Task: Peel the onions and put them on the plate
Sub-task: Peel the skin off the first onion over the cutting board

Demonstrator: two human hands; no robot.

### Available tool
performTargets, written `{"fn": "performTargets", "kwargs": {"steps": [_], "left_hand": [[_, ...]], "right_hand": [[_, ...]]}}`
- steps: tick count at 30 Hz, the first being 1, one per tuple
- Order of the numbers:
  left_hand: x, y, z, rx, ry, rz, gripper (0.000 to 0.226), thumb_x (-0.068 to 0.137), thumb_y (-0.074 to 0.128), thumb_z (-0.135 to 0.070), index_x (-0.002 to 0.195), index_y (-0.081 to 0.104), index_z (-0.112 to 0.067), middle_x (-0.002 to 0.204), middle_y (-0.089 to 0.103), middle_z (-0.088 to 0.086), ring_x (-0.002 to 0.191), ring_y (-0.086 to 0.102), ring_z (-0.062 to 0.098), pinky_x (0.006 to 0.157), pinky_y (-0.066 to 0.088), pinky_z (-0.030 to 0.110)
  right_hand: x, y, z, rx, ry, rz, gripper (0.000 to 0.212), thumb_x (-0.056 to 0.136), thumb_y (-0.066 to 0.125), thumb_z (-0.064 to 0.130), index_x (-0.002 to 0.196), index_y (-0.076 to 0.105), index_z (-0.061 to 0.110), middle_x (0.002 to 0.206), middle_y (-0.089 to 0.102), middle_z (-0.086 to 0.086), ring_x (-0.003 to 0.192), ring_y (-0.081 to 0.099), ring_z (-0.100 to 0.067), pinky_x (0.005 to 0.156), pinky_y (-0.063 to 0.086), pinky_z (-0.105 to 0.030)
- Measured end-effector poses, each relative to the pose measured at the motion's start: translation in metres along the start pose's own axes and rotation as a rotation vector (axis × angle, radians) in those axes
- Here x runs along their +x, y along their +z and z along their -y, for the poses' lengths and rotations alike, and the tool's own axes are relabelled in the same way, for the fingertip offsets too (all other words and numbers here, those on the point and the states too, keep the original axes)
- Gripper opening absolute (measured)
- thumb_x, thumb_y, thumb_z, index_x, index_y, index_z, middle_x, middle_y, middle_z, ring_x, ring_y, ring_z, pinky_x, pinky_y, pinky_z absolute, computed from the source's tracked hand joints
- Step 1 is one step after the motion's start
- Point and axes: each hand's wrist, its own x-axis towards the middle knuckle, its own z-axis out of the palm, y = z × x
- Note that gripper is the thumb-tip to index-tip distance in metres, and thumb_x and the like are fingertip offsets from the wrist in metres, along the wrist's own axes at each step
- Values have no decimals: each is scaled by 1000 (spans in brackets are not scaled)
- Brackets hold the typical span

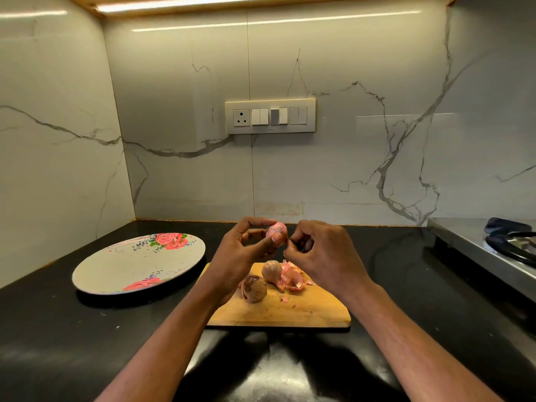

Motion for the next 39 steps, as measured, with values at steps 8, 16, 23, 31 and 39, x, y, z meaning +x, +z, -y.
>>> {"fn": "performTargets", "kwargs": {"steps": [8,16,23,31,39], "left_hand": [[0,-1,-1,-16,-3,35,46,79,71,-31,124,60,-26,127,65,1,113,66,16,85,57,26],[0,0,-6,-263,-37,23,47,79,67,-20,126,62,-23,125,66,2,114,66,20,89,57,28],[1,-2,-2,-129,1,38,46,80,69,-30,126,63,-29,129,65,-1,118,64,16,93,55,29],[4,0,4,29,26,71,37,89,67,-23,124,63,-32,132,62,-5,123,59,14,100,53,33],[2,-1,0,-56,-17,108,35,95,58,-7,124,61,-27,133,62,2,121,62,17,95,54,29]], "right_hand": [[5,-4,0,270,252,35,12,85,73,19,75,67,21,67,64,9,63,60,-1,56,47,-13],[9,-6,0,706,504,117,17,98,62,28,94,75,17,81,73,3,61,62,-6,61,54,-24],[6,-4,0,373,314,99,16,87,75,36,98,76,24,89,73,14,83,67,2,68,52,-10],[7,-5,-2,225,299,87,9,91,72,25,83,74,22,75,68,12,70,63,-4,57,43,-7],[9,-11,1,461,466,233,17,97,62,25,84,71,20,80,69,5,70,59,-2,63,43,-17]]}}
